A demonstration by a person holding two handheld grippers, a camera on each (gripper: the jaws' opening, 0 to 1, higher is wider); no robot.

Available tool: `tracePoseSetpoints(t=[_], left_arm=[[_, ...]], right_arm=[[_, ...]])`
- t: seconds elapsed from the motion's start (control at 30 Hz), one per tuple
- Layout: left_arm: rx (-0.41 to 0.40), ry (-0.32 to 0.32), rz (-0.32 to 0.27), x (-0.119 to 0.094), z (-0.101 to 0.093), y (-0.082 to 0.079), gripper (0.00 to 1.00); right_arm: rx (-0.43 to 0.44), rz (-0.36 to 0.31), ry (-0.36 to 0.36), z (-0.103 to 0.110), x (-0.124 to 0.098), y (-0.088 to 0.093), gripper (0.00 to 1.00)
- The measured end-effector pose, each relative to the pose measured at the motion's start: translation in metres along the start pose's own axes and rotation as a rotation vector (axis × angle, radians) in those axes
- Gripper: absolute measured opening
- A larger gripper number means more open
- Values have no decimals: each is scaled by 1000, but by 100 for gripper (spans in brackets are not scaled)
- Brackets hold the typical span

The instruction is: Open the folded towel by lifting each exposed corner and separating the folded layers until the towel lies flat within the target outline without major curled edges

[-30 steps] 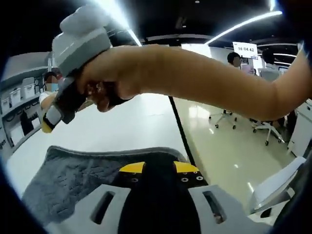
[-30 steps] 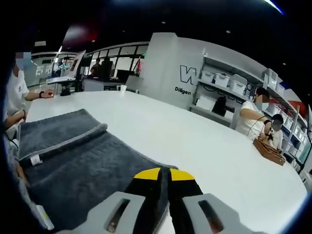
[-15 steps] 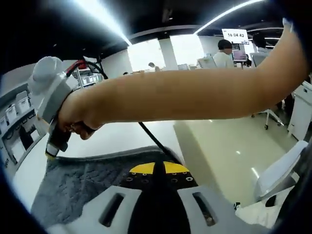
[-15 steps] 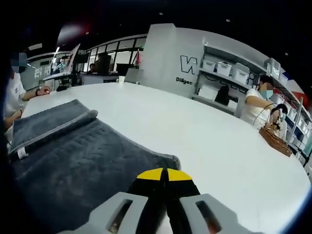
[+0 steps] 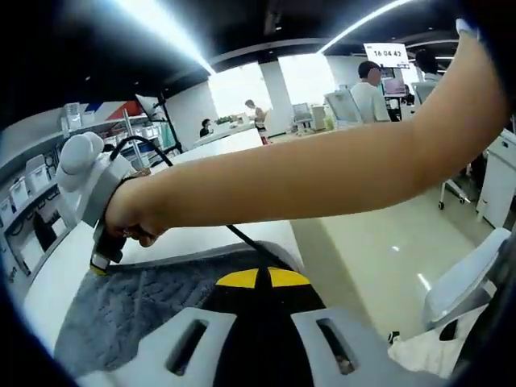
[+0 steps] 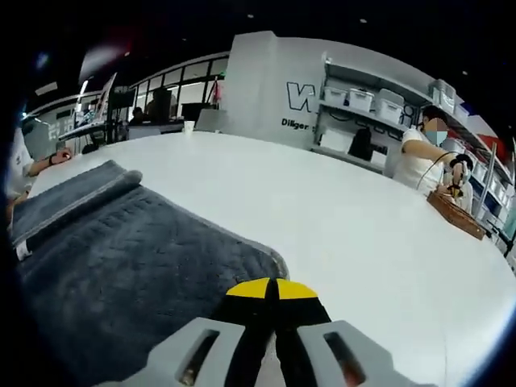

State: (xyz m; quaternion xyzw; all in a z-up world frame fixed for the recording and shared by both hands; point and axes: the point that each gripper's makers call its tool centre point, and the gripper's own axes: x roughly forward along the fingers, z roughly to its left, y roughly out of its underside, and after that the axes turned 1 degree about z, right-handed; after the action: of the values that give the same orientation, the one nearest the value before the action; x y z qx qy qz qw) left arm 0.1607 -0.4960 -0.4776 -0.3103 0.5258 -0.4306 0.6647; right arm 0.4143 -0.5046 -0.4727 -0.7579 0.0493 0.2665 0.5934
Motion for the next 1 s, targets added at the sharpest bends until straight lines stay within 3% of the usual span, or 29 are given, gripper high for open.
tracePoseSetpoints(t=[0.5,0.73,0.93,1.0], left_arm=[[-24,-1,-30,-3,3,-4,0],[-68,-100,-148,-23,24,-26,4],[-88,-150,-168,-38,37,-29,11],[-106,-165,-162,-41,39,-27,18]], right_arm=[[12,-36,16,-2,-12,-14,0],[15,-84,35,-5,-8,-24,0],[7,-118,51,-9,-29,-29,0],[8,-122,57,-9,-32,-32,6]])
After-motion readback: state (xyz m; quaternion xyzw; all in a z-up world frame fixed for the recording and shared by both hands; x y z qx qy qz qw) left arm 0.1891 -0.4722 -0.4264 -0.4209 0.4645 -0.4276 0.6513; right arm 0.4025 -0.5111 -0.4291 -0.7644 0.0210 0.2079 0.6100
